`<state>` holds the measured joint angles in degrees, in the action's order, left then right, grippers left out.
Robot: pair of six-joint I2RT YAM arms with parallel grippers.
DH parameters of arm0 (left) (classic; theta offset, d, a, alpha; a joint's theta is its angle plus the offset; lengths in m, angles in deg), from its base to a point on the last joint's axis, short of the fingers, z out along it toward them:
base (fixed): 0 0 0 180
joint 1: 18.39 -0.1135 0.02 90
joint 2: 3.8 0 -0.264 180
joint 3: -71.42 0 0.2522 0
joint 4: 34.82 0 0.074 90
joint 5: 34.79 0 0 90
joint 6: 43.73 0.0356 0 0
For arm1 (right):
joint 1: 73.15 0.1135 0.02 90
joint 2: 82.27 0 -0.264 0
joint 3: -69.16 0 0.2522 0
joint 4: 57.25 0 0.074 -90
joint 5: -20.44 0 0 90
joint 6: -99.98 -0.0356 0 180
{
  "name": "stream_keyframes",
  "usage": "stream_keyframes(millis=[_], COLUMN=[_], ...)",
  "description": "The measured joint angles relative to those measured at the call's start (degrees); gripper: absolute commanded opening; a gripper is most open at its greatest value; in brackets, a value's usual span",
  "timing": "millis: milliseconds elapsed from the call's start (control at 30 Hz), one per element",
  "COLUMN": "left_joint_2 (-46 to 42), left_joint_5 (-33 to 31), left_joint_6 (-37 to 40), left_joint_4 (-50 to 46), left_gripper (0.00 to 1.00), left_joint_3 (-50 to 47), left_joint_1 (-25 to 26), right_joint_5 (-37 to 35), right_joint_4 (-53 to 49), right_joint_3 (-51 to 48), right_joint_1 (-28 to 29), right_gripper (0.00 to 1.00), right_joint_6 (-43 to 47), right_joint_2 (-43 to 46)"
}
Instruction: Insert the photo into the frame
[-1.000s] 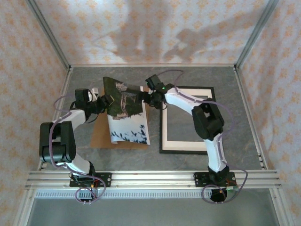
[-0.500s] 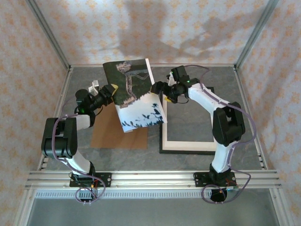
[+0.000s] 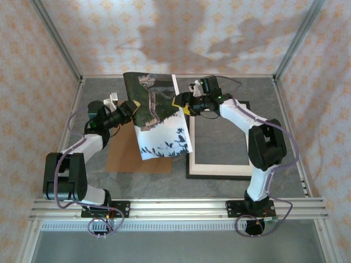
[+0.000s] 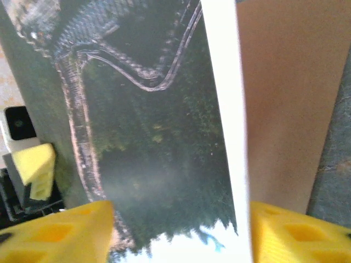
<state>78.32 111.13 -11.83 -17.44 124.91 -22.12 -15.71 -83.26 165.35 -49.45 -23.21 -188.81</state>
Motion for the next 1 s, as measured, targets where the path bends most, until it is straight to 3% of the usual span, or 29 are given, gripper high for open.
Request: stream_keyframes(millis=[600,800,1000], left_joint_2=[0.09,0.92,-0.39], left_joint_5=[-3.96,-5.55,-12.76], left_joint_6=[7.19,8.92,15.3], left_joint_4=[-11.61,-13.51,-24.5], left_gripper=[0.53,0.73,0.83], left_joint_3=[2.78,2.89,4.81], left_joint_1=[2.91,3.85,4.13], right_joint_5=[-0.57,-3.3,-8.96], right_joint_4=[2.45,-2.95,-11.74], right_joint_3=[-4.87,-4.81,-1.64], right_joint_1=[-1.33,-2.38,-4.52], right_gripper=[0.0,0.0,0.0], right_joint_6=[0.26,2.91,4.37], right_joint_2=[6.75,8.2,10.78])
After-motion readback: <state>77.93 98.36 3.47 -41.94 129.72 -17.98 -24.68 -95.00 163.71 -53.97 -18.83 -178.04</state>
